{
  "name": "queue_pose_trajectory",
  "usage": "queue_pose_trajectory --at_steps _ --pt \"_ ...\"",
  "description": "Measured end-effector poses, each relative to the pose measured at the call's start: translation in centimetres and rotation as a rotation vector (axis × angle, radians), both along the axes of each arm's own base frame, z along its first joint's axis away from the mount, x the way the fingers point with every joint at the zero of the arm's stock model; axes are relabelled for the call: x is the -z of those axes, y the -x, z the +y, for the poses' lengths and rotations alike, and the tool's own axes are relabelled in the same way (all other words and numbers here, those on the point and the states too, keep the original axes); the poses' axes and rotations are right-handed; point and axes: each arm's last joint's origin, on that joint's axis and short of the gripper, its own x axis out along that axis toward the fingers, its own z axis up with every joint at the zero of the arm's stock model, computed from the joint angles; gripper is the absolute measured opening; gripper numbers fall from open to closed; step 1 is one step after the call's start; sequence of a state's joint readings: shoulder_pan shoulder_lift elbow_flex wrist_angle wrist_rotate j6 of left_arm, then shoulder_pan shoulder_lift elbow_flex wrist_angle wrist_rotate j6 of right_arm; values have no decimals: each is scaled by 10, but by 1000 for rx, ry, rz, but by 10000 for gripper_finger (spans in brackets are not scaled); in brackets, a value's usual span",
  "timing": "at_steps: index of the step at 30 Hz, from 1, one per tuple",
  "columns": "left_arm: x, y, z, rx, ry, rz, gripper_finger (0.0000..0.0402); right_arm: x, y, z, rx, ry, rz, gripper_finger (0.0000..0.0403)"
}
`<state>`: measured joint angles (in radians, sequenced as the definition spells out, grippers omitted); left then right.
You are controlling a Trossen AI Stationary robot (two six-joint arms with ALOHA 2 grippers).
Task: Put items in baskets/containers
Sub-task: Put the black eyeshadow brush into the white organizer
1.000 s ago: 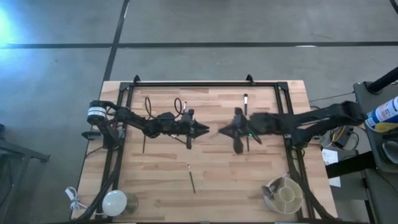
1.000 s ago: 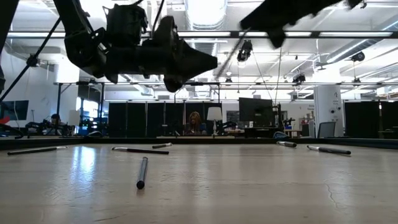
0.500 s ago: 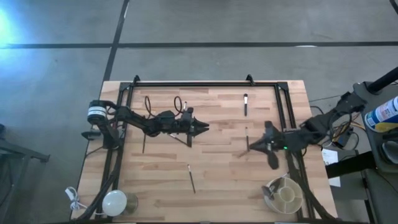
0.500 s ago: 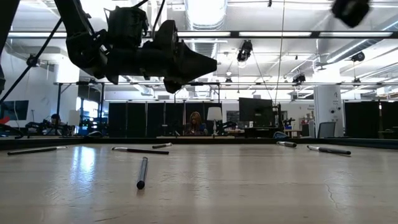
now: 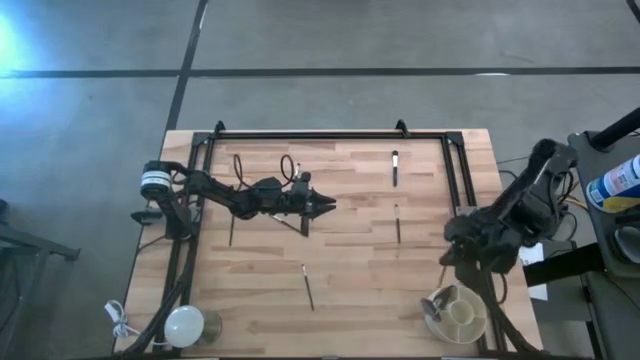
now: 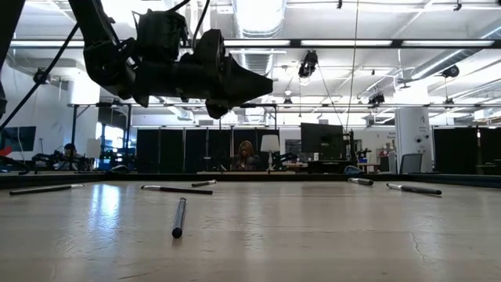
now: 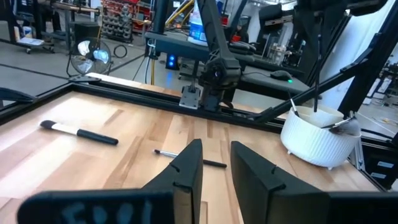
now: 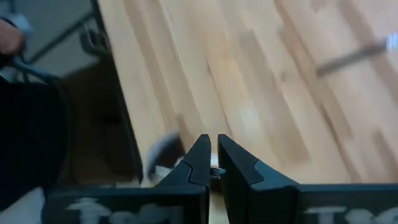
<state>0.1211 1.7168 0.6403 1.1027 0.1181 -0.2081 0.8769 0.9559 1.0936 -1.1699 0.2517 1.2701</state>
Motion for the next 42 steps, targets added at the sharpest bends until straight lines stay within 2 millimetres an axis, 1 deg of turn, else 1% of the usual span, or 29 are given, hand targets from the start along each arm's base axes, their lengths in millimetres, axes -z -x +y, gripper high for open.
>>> queue_pose_trajectory --at_steps 3,5,9,14,19,26,29,32,37,42 --pt "0 0 0 -1 0 0 75 5 4 9 28 -8 106 13" --pt "0 0 0 -1 0 0 75 9 6 16 40 -24 144 13" --pt "0 0 0 -1 0 0 75 25 10 25 76 -10 209 13" --pt "0 0 0 -1 0 1 75 43 11 31 84 0 225 13" --pt "0 0 0 -1 3 4 75 52 11 29 94 30 222 20" --pt "0 0 0 -1 3 4 75 52 12 28 83 37 217 85" --pt "0 0 0 0 -1 4 75 47 11 27 67 43 176 109" --pt "3 2 0 -1 -5 13 71 41 9 26 53 67 116 123" --pt "8 6 0 -3 -10 33 57 38 4 27 37 55 77 124" --pt "11 8 0 -3 -11 44 38 36 -4 28 1 35 36 88"
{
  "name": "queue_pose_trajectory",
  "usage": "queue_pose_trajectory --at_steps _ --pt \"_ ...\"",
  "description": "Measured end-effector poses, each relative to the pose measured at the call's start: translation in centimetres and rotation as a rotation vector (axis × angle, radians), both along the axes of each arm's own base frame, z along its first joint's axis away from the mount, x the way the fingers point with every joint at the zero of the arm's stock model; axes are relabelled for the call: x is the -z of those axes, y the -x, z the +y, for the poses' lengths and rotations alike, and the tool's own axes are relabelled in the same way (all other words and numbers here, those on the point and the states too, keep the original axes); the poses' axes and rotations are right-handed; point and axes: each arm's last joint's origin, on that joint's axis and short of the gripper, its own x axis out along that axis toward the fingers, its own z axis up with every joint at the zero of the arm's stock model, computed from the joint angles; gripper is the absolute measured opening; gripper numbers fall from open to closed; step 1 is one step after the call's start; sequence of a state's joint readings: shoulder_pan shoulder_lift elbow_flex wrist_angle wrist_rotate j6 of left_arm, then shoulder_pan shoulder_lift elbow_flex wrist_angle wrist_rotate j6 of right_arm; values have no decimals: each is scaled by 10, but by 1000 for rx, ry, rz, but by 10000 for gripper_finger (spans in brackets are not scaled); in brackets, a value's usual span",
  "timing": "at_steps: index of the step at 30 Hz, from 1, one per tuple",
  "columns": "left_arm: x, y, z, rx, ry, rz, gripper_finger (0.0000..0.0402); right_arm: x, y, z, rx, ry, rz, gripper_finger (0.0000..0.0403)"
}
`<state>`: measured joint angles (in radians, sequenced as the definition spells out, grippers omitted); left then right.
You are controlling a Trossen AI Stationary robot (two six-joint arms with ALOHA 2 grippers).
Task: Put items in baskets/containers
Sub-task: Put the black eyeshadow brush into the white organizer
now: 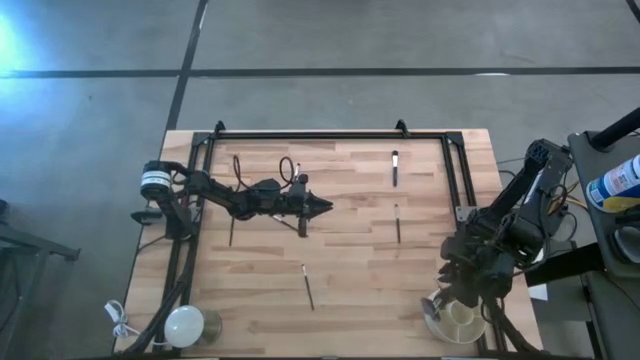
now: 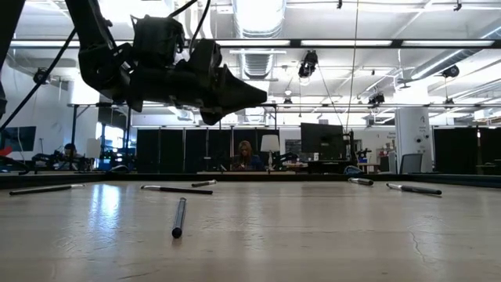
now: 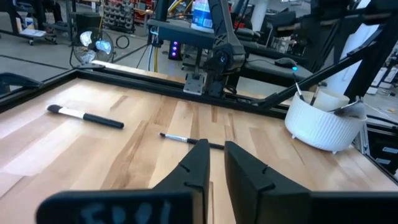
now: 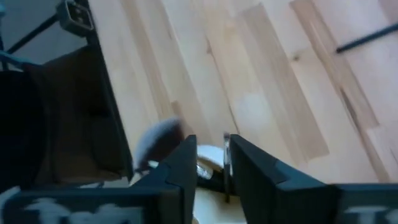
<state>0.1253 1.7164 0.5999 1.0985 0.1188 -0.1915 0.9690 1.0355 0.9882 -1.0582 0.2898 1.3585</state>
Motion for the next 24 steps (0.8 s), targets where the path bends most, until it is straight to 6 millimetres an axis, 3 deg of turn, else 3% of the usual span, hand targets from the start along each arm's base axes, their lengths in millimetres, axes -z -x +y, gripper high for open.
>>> queue_pose_trajectory --at_steps 7,24 --pt "0 0 0 0 -3 -1 13 6 -9 -8 14 40 6 14" --pt "2 2 0 0 -2 8 0 42 -16 -4 -36 -50 87 8"
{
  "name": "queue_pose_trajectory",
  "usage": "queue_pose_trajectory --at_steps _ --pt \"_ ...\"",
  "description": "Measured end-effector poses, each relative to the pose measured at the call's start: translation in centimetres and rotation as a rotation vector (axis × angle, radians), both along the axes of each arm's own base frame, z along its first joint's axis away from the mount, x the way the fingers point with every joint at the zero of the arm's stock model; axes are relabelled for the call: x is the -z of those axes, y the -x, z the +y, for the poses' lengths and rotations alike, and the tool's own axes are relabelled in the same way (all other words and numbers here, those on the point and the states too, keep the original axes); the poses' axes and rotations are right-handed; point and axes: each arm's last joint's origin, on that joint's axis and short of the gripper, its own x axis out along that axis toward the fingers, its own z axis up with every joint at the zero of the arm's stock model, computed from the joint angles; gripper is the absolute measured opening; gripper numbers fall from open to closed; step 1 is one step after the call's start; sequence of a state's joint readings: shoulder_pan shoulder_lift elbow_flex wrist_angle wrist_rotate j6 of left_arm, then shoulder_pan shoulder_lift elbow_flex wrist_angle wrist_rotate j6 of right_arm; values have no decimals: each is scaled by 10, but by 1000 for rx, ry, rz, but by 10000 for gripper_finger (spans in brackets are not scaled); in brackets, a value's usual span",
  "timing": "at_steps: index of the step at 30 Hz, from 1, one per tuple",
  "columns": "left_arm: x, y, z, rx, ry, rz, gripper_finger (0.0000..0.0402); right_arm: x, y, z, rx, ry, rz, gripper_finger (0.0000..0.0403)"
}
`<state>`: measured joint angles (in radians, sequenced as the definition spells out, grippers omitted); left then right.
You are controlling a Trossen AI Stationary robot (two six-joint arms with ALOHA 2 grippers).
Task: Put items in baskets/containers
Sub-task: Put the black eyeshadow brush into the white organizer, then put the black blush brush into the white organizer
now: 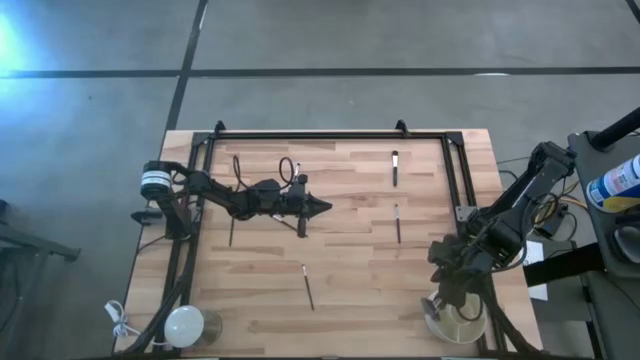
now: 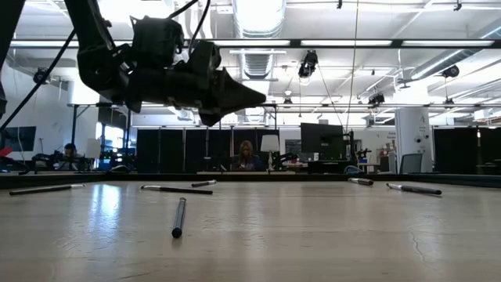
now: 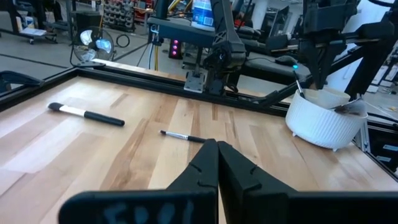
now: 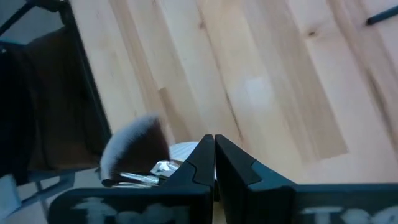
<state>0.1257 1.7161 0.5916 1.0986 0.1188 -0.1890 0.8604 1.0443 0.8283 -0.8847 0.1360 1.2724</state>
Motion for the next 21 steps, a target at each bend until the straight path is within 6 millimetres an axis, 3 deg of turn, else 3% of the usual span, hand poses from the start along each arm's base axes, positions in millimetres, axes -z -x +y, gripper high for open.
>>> queue_pose_trajectory --at_steps 13,21 --pt "1 1 0 0 1 5 0 -10 1 -2 -8 32 -15 8" --pt "1 2 0 0 2 -10 0 30 -4 -28 142 205 -128 8"
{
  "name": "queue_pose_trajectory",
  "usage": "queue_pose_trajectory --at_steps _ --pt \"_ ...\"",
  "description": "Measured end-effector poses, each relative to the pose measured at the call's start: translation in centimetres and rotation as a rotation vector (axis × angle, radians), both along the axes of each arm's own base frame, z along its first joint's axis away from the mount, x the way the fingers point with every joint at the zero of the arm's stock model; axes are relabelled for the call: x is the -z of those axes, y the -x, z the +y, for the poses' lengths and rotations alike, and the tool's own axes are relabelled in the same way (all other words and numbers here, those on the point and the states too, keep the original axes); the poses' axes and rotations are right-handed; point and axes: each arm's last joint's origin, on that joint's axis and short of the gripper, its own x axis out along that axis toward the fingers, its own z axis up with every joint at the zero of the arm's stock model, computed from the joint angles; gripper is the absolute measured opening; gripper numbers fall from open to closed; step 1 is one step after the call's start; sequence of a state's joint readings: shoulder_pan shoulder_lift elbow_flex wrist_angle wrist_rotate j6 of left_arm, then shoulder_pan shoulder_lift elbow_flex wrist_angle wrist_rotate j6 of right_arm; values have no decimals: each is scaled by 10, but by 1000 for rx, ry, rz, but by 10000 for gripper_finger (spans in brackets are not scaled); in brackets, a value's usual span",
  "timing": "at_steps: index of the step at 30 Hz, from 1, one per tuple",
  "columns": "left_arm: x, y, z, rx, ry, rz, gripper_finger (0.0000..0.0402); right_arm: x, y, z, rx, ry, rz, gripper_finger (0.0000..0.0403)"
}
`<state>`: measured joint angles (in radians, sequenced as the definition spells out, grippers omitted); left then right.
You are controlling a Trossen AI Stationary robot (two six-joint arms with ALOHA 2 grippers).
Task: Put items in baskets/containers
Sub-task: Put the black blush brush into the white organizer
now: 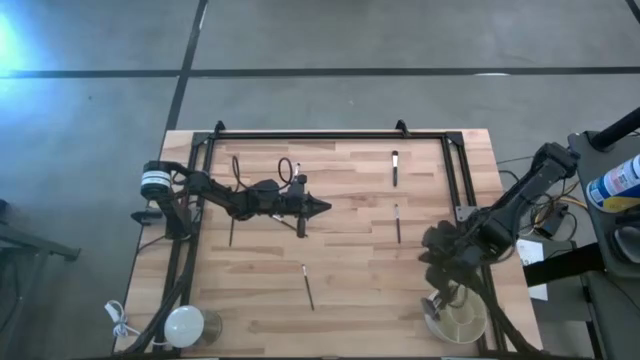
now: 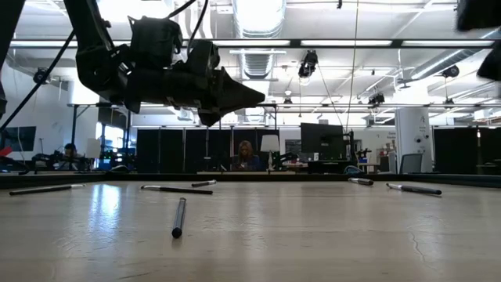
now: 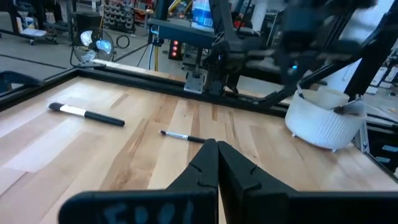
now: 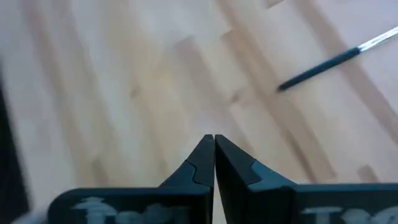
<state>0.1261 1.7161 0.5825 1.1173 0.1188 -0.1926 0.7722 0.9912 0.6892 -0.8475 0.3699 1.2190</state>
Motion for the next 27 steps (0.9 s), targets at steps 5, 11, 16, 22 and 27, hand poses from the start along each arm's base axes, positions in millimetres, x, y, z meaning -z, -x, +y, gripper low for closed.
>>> queue_pose_trajectory --at_steps 5,11,16,22,27 --pt "1 2 0 -2 -2 -9 0 25 -14 -28 140 -6 -161 8" --pt "3 9 3 -13 11 -34 0 44 -29 -77 395 69 -210 14" --pt "3 10 3 -14 10 -40 0 44 -38 -127 620 154 -223 43" --pt "4 10 4 -17 11 -35 0 47 -39 -194 792 164 -215 85" --pt "5 10 4 -17 12 -29 0 59 -39 -238 893 150 -124 112"
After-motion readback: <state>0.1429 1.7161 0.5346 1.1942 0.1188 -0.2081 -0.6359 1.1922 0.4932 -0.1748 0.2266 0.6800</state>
